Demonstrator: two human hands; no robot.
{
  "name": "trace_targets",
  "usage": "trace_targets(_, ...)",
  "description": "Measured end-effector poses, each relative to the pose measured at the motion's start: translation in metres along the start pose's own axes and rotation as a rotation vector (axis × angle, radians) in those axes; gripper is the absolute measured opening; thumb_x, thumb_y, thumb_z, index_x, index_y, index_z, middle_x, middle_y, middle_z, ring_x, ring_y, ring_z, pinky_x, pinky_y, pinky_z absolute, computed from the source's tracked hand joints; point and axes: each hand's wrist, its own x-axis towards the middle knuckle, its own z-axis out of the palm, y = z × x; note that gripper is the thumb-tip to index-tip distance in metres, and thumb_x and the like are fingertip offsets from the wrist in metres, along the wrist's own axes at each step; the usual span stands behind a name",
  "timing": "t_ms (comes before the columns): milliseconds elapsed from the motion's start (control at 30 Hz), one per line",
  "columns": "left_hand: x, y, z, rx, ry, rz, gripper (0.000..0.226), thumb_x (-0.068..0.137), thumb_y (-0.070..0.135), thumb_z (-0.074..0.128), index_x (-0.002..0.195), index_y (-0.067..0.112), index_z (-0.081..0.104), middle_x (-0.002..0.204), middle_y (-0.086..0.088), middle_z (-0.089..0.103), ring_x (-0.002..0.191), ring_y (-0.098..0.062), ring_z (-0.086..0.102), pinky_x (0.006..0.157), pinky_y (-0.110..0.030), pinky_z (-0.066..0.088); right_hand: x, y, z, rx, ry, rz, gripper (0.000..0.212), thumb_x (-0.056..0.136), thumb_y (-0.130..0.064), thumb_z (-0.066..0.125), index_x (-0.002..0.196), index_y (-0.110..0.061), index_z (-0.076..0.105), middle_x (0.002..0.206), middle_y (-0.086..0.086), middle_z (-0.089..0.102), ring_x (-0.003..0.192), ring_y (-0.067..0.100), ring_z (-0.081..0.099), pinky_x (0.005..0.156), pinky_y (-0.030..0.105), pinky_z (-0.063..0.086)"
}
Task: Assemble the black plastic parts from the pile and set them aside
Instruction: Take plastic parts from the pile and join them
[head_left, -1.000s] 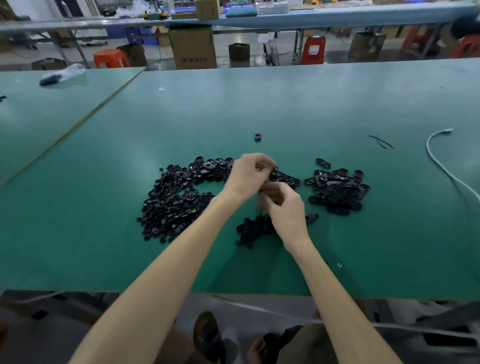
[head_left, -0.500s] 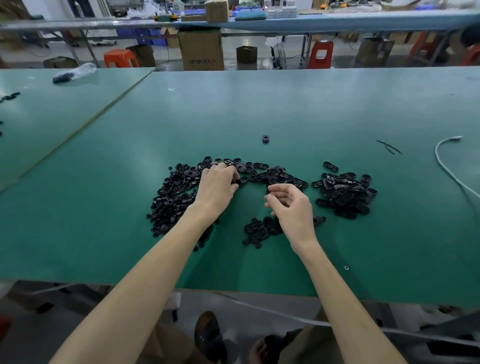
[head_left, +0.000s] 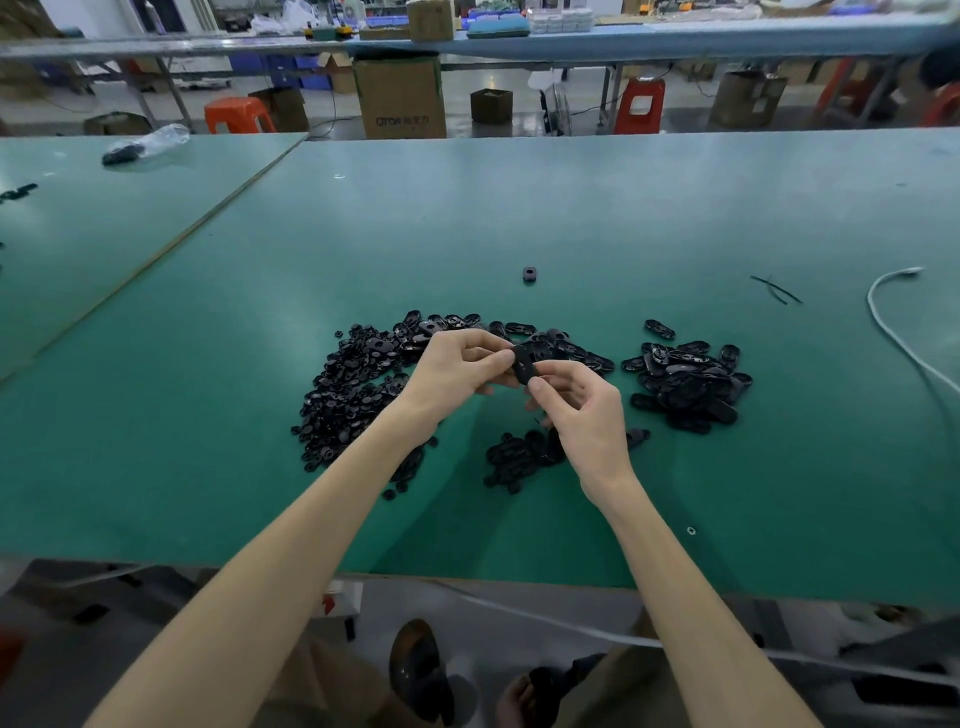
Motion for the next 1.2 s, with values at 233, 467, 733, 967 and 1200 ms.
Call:
trace_targets(233,-0.009,-0.004,-0.012,0.144,-0.052,0.019,0.010,0.098,0.016,0.071,0.101,0.006,0.072,0.090,-0.007,0.080,0.077,-0.015,0.077,0.061,-0.021,0.053,0.000,-0.002,0.001,0.014,-0.010,0.013,0.013,0.099,-0.008,0.069,0.099,-0.020,0.074,0.090,-0.002,0.078,0.081,0.018,0.076,0.063,0.027,0.055)
trace_targets(467,-0.015,0.003,-0.056,0.875,-0.237,0.088,0.010,0.090,0.023,0.080,0.089,0.029,0.073,0.083,0.016,0.068,0.073,0.006,0.063,0.065,-0.010,0.043,0.001,0.002,0.001,0.034,0.010,0.017,0.017,0.099,-0.006,0.066,0.099,-0.021,0.073,0.086,-0.003,0.078,0.077,0.015,0.076,0.060,0.023,0.054)
trace_targets(733,-0.021,-0.011,-0.063,1.094,-0.361,0.046,0.015,0.086,0.020,0.082,0.094,0.024,0.070,0.092,0.007,0.056,0.082,-0.001,0.050,0.067,-0.028,0.044,0.001,0.003,0.000,0.009,-0.002,0.005,0.019,0.098,-0.007,0.066,0.100,-0.024,0.074,0.088,-0.008,0.077,0.078,0.013,0.074,0.061,0.022,0.053)
trace_targets(967,-0.022,-0.014,-0.057,0.935,-0.269,0.114,0.015,0.090,0.019,0.079,0.086,0.027,0.067,0.091,0.010,0.062,0.079,0.000,0.057,0.067,-0.021,0.041,0.000,0.004,0.000,0.007,-0.009,-0.003,0.019,0.098,-0.008,0.066,0.101,-0.025,0.074,0.086,-0.007,0.075,0.076,0.012,0.073,0.062,0.023,0.053)
trace_targets(1200,-0.022,-0.017,-0.019,0.166,-0.040,0.103,0.009,0.096,0.016,0.072,0.097,0.008,0.071,0.080,0.000,0.075,0.066,-0.011,0.069,0.058,-0.021,0.051,0.000,0.003,0.000,0.007,-0.006,-0.001,0.019,0.099,-0.009,0.066,0.101,-0.025,0.074,0.084,-0.010,0.074,0.074,0.012,0.073,0.061,0.022,0.053)
